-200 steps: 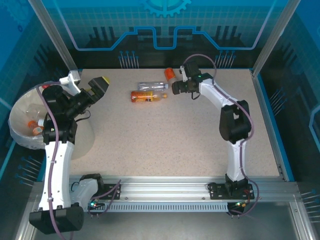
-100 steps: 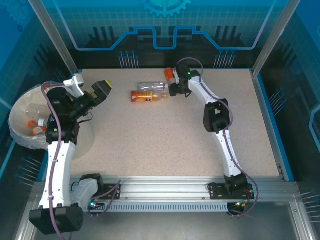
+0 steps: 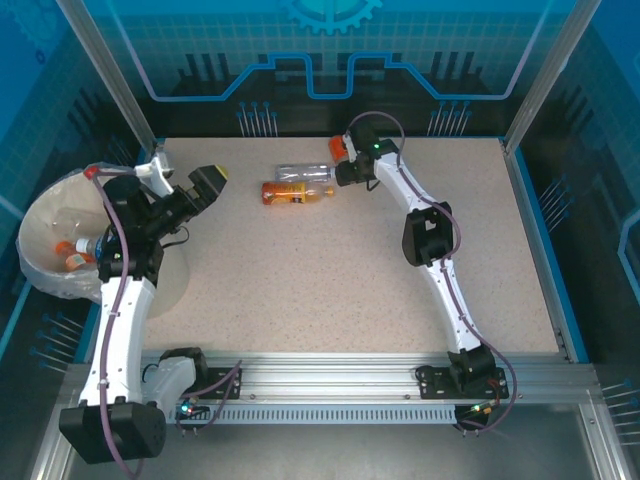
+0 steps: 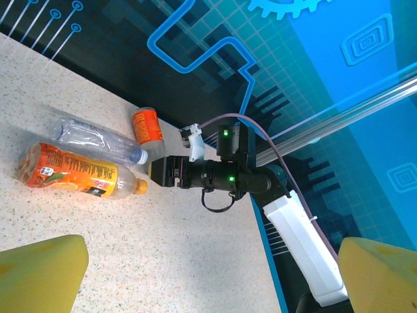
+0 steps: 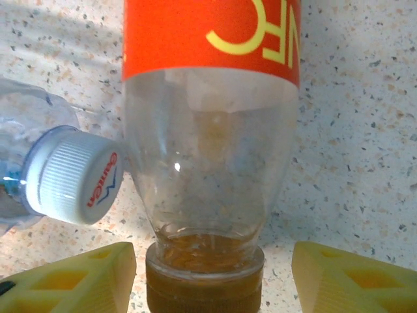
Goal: Put the plastic bottles in the bin
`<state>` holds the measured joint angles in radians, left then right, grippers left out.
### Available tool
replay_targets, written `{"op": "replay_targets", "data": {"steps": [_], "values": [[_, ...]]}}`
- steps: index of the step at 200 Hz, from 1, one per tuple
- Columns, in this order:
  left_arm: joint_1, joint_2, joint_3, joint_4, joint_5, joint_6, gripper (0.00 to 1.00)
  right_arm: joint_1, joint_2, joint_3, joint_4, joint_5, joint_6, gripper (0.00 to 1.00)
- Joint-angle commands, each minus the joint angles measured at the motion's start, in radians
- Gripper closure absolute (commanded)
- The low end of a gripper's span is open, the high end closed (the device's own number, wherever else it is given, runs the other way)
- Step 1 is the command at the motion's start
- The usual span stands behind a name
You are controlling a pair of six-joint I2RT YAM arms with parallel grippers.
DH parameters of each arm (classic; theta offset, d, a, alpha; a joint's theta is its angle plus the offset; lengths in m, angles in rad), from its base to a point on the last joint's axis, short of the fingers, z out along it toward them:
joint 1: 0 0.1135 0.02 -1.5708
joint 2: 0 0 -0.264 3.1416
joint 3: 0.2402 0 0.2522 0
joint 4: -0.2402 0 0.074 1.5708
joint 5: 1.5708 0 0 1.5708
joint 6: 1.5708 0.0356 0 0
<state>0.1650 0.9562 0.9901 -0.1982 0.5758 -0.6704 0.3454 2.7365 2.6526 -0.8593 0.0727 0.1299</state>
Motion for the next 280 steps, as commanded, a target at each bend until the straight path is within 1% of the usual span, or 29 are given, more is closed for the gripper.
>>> {"op": "replay_targets", "data": {"steps": [1,18,86,111,135,157,183,212,227,247,280], "values": [[-0.009,0.015,-0.015,0.022,-0.019,0.041,0.01,-0.014,0.026,0.042,-0.005,-0.020,0.003,0.36],[-0.009,0.029,-0.011,0.023,-0.020,0.045,0.01,-0.016,0.027,0.041,-0.022,-0.032,0.003,0.39],[-0.009,0.044,-0.021,0.018,-0.029,0.055,0.01,-0.025,0.034,0.045,-0.053,-0.050,0.018,0.45],[-0.009,0.044,-0.027,0.017,-0.038,0.058,0.01,-0.024,0.038,0.052,-0.055,-0.056,0.016,0.49],[-0.009,0.050,-0.027,0.016,-0.039,0.055,0.01,-0.025,0.033,0.048,-0.057,-0.035,0.015,0.56],[-0.009,0.052,-0.023,0.017,-0.034,0.052,0.01,-0.025,-0.008,-0.019,-0.043,-0.040,0.006,0.59],[-0.010,0.050,-0.016,0.015,-0.027,0.043,0.01,-0.024,-0.130,-0.210,0.020,-0.048,0.002,0.61],[-0.042,0.052,-0.013,0.020,-0.023,0.029,0.01,-0.019,-0.336,-0.490,0.127,-0.046,0.010,0.62],[-0.084,0.061,-0.013,0.023,-0.031,0.026,0.01,-0.016,-0.461,-0.648,0.183,-0.054,0.024,0.63],[-0.161,0.084,-0.016,0.026,-0.053,0.019,0.01,-0.005,-0.606,-0.857,0.252,-0.061,0.039,0.63],[-0.299,0.150,-0.039,0.030,-0.137,-0.027,0.01,0.018,-0.826,-1.160,0.330,-0.071,0.068,0.64]]}}
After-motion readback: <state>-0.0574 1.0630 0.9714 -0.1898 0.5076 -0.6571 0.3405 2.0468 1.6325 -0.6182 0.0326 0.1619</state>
